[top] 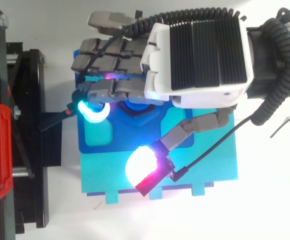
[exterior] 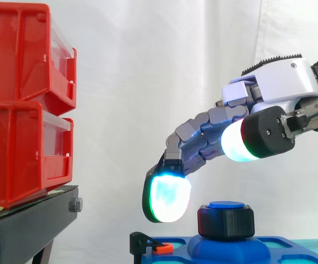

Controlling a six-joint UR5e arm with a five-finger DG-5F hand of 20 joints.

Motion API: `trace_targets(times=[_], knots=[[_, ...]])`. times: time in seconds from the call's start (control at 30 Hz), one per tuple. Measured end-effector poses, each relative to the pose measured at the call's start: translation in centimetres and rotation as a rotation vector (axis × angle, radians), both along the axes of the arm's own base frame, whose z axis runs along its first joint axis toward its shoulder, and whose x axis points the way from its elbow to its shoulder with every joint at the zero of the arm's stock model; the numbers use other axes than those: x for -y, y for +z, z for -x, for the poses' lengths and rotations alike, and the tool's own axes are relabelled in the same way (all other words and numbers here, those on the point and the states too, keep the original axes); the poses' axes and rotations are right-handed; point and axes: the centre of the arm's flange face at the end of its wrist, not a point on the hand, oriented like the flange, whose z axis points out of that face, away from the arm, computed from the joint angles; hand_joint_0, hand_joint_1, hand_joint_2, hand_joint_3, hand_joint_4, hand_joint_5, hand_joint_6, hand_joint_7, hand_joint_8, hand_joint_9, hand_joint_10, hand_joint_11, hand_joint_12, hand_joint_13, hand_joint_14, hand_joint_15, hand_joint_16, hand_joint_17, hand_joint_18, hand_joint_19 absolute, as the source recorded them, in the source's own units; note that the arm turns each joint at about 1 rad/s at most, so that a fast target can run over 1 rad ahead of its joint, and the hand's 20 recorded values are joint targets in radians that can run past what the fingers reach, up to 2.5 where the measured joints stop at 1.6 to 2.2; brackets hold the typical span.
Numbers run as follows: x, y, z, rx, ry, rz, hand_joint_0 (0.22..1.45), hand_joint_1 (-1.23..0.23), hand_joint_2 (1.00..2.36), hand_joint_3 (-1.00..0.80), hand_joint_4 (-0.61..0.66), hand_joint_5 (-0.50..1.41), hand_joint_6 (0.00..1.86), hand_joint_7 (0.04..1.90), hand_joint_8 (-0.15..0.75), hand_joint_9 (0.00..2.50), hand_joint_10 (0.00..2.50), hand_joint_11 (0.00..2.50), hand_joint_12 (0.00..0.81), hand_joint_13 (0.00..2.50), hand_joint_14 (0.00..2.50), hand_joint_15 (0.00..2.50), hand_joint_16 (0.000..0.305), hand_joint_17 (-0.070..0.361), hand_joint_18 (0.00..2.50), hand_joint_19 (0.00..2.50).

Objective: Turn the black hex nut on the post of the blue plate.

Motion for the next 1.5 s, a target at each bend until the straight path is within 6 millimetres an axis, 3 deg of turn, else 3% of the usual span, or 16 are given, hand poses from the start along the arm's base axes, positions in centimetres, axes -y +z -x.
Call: trace_targets(times=[0.77, 1.5], knots=[[0.8, -0.2, 0.5, -0.029, 0.006, 0.000, 0.42, -0.28, 1.00, -0.50, 0.22, -0.19, 0.50, 1.06, 0.263, 0.31, 0.00, 0.03, 0.383, 0.21, 0.00, 0.01, 0.062, 0.139, 0.00, 0.00], [3.6, 0.0, 0.7, 0.006, 0.034, 0.014, 0.43, -0.29, 1.00, -0.50, 0.22, -0.19, 0.50, 1.07, 0.260, 0.31, 0.00, 0.03, 0.380, 0.22, 0.00, 0.01, 0.061, 0.137, 0.00, 0.01]])
